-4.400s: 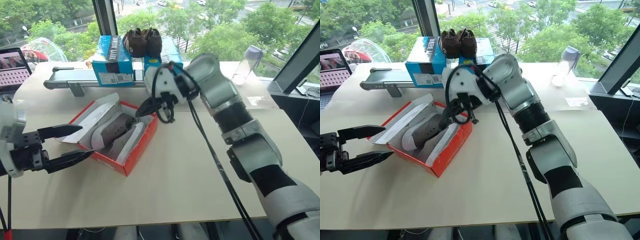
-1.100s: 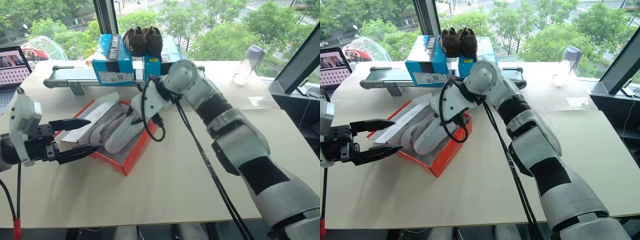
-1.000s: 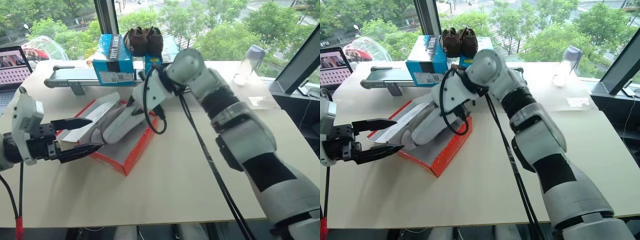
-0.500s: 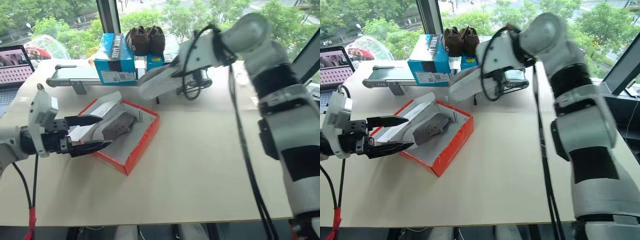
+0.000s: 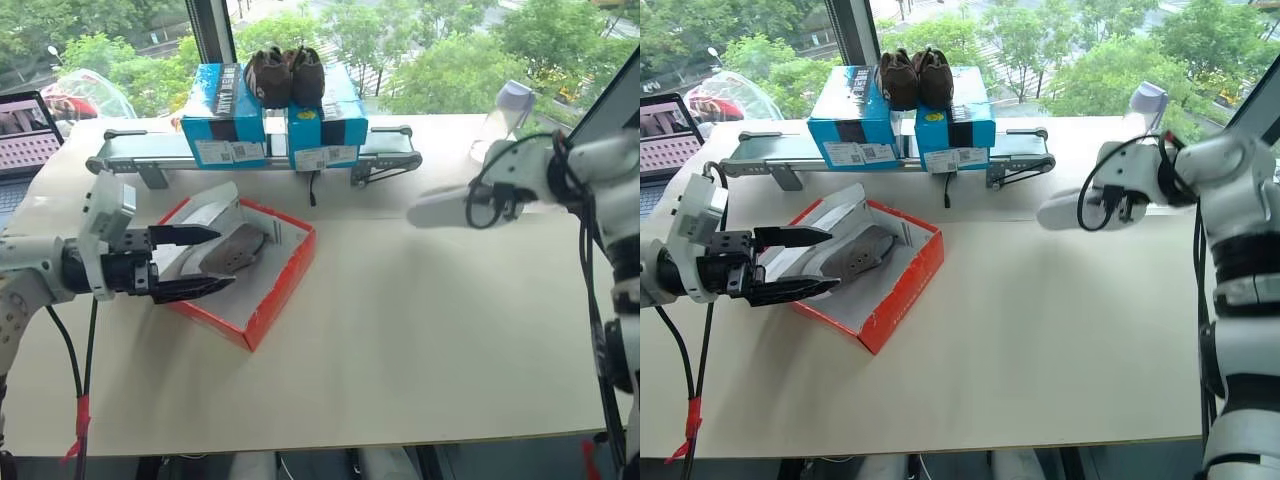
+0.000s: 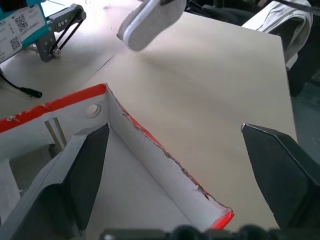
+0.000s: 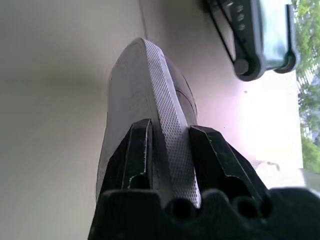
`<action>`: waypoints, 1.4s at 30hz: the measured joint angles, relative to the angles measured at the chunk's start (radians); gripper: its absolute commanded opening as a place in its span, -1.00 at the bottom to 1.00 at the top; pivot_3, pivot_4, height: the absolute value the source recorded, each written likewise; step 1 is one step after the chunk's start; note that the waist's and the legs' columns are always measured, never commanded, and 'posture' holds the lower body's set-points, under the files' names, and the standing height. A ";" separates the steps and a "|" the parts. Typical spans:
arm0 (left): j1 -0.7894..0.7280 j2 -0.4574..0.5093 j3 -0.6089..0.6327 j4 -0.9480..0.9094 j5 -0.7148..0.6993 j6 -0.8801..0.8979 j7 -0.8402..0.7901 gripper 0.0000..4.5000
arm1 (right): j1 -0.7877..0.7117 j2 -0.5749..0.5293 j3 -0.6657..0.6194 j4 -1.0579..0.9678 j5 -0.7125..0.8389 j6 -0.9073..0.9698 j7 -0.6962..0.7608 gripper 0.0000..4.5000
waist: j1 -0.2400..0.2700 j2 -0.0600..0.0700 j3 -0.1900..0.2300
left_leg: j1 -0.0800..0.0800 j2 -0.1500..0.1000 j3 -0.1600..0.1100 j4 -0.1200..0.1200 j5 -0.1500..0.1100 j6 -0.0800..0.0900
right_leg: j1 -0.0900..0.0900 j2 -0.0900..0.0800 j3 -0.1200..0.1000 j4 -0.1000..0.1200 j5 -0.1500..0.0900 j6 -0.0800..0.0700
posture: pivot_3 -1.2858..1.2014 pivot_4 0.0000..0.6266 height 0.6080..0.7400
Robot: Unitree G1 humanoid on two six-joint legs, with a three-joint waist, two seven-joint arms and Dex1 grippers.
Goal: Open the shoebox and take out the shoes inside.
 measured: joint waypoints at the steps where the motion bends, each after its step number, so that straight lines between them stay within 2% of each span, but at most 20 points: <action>1: -0.007 -0.001 -0.008 0.004 0.002 0.000 -0.002 1.00 | 0.034 -0.001 -0.013 -0.043 0.003 0.014 -0.015 -0.40 | 0.001 0.000 0.000 | 0.001 0.000 0.001 0.001 0.000 0.000 | 0.000 0.000 0.001 0.001 0.000 0.000 | 0.03 -0.52 1.00; 7: -0.038 -0.002 -0.028 0.033 0.023 -0.003 -0.021 1.00 | 0.250 -0.035 -0.067 -0.331 0.065 0.166 -0.001 -0.40 | 0.007 0.000 0.000 | 0.002 0.000 0.001 0.008 0.000 0.000 | 0.003 0.001 0.002 0.003 -0.004 0.008 | 0.03 -0.52 1.00; 11: -0.053 -0.003 -0.038 0.039 0.034 -0.003 -0.035 1.00 | 0.324 -0.061 -0.075 -0.507 0.126 0.308 0.049 -0.40 | 0.004 0.000 0.000 | 0.002 0.000 0.004 0.009 0.000 0.000 | 0.003 0.001 0.005 0.003 -0.003 0.009 | 0.03 -0.52 1.00; 14: -0.065 -0.005 -0.044 0.044 0.038 -0.004 -0.041 1.00 | 0.357 -0.077 -0.077 -0.623 0.179 0.433 0.081 -0.03 | 0.005 0.000 0.000 | 0.002 0.000 0.005 0.010 0.000 0.000 | 0.002 0.001 0.006 0.003 -0.003 0.010 | 0.03 -0.52 1.00; 21: -0.079 -0.008 -0.059 0.058 0.054 -0.004 -0.050 1.00 | 0.324 -0.081 -0.077 -0.737 0.283 0.627 0.106 0.99 | 0.005 0.000 0.000 | 0.002 0.000 0.006 0.010 0.000 0.000 | 0.002 0.001 0.007 0.003 -0.003 0.010 | 0.03 -0.52 1.00; 24: -0.078 -0.008 -0.058 0.060 0.059 -0.004 -0.050 1.00 | 0.198 -0.044 -0.078 -0.721 0.329 0.671 0.103 0.99 | -0.001 0.000 0.000 | 0.003 0.000 0.008 0.010 0.000 0.000 | 0.001 0.001 0.008 0.003 -0.003 0.011 | 0.03 -0.52 1.00; 28: -0.051 -0.003 -0.041 0.065 0.089 -0.008 -0.037 1.00 | -0.001 0.064 -0.064 -0.631 0.356 0.630 0.084 0.99 | -0.001 0.000 0.000 | 0.003 0.001 0.009 0.010 0.000 0.000 | 0.001 0.002 0.009 0.003 -0.003 0.011 | 0.03 -0.52 1.00; 30: -0.027 0.004 -0.019 0.087 0.127 -0.029 -0.012 1.00 | -0.080 0.141 -0.017 -0.536 0.332 0.537 0.072 0.99 | 0.000 -0.001 0.000 | 0.002 0.001 0.009 0.010 0.000 0.000 | 0.001 0.002 0.009 0.003 -0.003 0.011 | 0.03 -0.52 1.00; 35: 0.073 0.033 0.097 0.116 0.191 -0.039 0.032 1.00 | -0.243 0.367 0.117 -0.192 0.205 0.192 0.019 0.99 | -0.009 -0.001 0.000 | 0.002 0.001 0.011 0.009 -0.001 0.001 | -0.001 0.002 0.011 0.003 0.000 0.006 | 0.03 -0.52 1.00; 39: 0.202 0.035 0.238 0.055 0.187 -0.014 0.042 1.00 | -0.358 0.574 0.190 0.142 0.127 -0.078 -0.029 0.99 | -0.010 -0.002 0.000 | 0.001 0.002 0.011 0.009 -0.001 0.001 | -0.002 0.001 0.011 0.003 0.001 0.005 | 0.03 -0.52 1.00; 42: 0.290 0.031 0.345 -0.017 0.182 0.031 0.050 1.00 | -0.414 0.686 0.236 0.352 0.058 -0.237 -0.083 0.99 | -0.009 -0.004 0.000 | 0.000 0.002 0.011 0.009 -0.001 0.001 | -0.002 0.001 0.010 0.003 0.001 0.005 | 0.03 -0.52 1.00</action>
